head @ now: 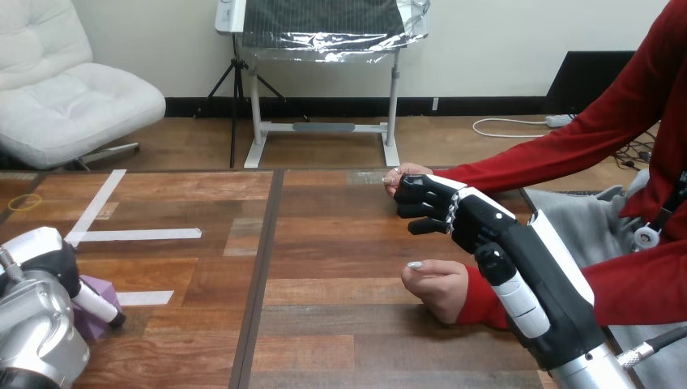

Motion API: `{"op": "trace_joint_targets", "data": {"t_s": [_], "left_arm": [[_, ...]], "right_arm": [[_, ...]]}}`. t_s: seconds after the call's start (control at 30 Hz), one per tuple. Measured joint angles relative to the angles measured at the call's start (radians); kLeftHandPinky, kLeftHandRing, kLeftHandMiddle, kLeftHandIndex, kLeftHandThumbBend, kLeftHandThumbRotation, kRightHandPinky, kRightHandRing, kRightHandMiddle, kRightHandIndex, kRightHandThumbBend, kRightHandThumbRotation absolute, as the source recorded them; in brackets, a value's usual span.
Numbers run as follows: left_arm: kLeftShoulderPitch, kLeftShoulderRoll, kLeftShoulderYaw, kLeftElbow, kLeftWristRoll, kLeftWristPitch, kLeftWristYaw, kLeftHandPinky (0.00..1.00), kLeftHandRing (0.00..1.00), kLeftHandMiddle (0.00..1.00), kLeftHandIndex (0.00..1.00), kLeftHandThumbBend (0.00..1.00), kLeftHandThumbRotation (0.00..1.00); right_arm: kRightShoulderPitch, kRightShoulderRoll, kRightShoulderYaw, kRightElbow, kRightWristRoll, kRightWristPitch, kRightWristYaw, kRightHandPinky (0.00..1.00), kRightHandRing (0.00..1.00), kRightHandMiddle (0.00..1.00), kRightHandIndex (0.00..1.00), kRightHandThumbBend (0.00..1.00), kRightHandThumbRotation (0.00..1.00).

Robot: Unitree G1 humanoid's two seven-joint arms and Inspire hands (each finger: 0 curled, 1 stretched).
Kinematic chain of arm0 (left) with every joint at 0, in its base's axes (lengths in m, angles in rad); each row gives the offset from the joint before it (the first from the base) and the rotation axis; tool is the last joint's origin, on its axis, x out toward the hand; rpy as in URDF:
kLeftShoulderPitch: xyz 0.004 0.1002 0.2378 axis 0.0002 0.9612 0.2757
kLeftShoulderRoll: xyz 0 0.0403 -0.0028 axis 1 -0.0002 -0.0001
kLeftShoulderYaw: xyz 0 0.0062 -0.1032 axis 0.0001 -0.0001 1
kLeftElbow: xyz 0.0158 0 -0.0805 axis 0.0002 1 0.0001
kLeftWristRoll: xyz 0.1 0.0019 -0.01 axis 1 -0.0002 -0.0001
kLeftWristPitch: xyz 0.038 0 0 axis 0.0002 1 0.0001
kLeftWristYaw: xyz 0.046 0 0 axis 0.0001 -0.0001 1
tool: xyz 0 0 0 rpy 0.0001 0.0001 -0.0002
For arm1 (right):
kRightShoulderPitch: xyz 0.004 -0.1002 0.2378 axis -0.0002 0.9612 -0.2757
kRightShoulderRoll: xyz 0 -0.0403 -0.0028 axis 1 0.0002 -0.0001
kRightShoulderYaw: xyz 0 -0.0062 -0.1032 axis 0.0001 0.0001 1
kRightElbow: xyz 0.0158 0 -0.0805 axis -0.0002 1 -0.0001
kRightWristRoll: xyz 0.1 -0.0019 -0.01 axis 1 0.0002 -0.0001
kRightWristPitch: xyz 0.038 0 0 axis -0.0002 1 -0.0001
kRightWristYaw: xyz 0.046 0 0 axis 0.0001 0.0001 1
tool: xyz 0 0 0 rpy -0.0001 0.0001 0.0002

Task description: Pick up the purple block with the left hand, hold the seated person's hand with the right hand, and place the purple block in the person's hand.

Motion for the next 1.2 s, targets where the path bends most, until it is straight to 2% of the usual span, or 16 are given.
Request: {"op": "trace_joint_targets", "data": {"t_s": [0.47,0.8,1.07,1.2], "left_arm": [[-0.054,-0.01,-0.003,0.085,-0.013,-0.034,0.0,0.78,0.87,0.9,0.91,0.83,0.19],[-0.082,-0.021,-0.013,0.147,-0.018,-0.055,0.02,0.76,0.86,0.88,0.85,0.83,0.19],[-0.094,-0.034,-0.024,0.186,-0.019,-0.056,0.028,0.79,0.87,0.88,0.79,0.82,0.18],[-0.106,-0.034,-0.028,0.2,-0.021,-0.059,0.035,0.78,0.87,0.87,0.79,0.82,0.18]], "right_arm": [[0.0,0.0,0.0,0.0,0.001,0.0,0.0,0.73,0.78,0.8,0.81,0.85,1.0],[0.0,-0.001,0.0,0.0,0.001,0.0,0.0,0.73,0.79,0.81,0.81,0.85,1.0],[0.0,-0.001,0.0,0.0,0.002,0.0,0.0,0.74,0.79,0.81,0.81,0.85,1.0],[0.0,-0.001,0.0,0.0,0.003,0.0,0.0,0.73,0.78,0.8,0.81,0.85,1.0]]}}
